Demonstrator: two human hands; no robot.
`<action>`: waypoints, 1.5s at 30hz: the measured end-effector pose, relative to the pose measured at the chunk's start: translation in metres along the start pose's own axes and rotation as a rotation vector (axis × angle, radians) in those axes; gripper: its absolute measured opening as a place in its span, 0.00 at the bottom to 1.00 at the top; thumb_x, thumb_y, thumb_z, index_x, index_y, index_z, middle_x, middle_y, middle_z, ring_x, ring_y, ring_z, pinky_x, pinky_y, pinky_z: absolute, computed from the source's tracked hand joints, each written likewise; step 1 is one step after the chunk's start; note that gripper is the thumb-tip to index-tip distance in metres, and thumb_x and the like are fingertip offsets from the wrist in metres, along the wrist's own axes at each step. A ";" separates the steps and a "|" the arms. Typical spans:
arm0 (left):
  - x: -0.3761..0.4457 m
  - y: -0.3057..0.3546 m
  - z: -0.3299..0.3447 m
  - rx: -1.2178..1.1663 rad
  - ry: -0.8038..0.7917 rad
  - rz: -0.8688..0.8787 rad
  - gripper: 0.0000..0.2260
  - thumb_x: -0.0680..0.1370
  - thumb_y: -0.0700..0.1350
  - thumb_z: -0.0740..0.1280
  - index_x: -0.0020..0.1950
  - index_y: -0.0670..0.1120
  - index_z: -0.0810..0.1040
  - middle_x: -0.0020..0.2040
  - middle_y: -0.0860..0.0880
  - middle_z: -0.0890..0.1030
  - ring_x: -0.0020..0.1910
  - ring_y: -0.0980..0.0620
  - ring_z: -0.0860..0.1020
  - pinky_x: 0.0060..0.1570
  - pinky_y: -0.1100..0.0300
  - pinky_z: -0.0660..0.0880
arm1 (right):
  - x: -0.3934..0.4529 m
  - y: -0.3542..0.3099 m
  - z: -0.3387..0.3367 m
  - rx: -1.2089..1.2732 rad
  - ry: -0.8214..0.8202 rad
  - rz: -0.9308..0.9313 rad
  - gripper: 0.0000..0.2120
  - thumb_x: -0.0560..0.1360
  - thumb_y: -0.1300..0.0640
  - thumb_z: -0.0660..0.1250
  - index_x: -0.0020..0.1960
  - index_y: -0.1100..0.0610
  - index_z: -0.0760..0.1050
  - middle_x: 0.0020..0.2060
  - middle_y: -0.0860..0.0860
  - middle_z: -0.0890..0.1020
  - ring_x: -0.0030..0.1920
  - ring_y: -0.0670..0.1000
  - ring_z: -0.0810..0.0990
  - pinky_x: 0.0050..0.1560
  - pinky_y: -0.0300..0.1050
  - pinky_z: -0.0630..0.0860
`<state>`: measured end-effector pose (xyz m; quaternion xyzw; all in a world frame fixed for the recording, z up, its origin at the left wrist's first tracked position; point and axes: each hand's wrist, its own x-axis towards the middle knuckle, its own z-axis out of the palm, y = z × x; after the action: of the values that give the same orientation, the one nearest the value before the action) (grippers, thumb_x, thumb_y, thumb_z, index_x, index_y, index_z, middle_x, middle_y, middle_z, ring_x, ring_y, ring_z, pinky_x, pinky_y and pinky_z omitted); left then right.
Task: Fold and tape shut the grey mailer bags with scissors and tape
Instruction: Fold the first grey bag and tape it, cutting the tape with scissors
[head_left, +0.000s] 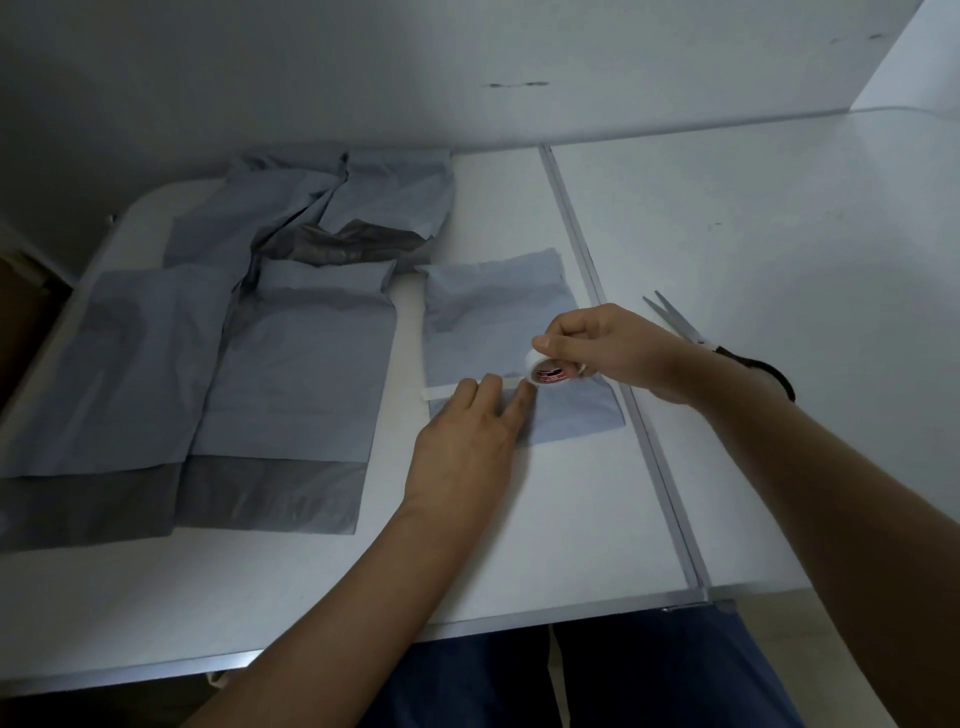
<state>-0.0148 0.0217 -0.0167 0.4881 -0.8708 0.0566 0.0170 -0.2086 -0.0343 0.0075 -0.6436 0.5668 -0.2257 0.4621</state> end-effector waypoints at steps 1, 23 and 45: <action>0.000 -0.001 0.002 0.000 -0.003 -0.003 0.33 0.56 0.38 0.77 0.61 0.48 0.80 0.42 0.48 0.77 0.39 0.50 0.76 0.24 0.63 0.55 | 0.000 0.000 0.000 0.006 0.017 -0.004 0.15 0.75 0.43 0.68 0.40 0.54 0.80 0.33 0.53 0.80 0.37 0.52 0.73 0.42 0.48 0.69; -0.002 0.000 -0.004 -0.091 -0.119 -0.080 0.33 0.78 0.37 0.58 0.79 0.53 0.47 0.68 0.47 0.62 0.65 0.48 0.63 0.39 0.59 0.64 | -0.010 -0.008 -0.022 -0.373 0.069 0.043 0.11 0.73 0.45 0.70 0.40 0.52 0.82 0.34 0.48 0.80 0.34 0.43 0.74 0.35 0.37 0.66; 0.022 0.005 -0.001 -0.158 0.068 0.075 0.15 0.57 0.32 0.75 0.41 0.42 0.79 0.45 0.46 0.77 0.41 0.48 0.78 0.21 0.63 0.56 | -0.009 -0.006 -0.019 -0.572 0.118 0.025 0.16 0.67 0.38 0.69 0.35 0.51 0.80 0.30 0.48 0.80 0.38 0.49 0.79 0.46 0.53 0.79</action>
<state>-0.0302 0.0055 -0.0146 0.4501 -0.8891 0.0049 0.0831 -0.2229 -0.0324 0.0235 -0.7267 0.6411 -0.0879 0.2308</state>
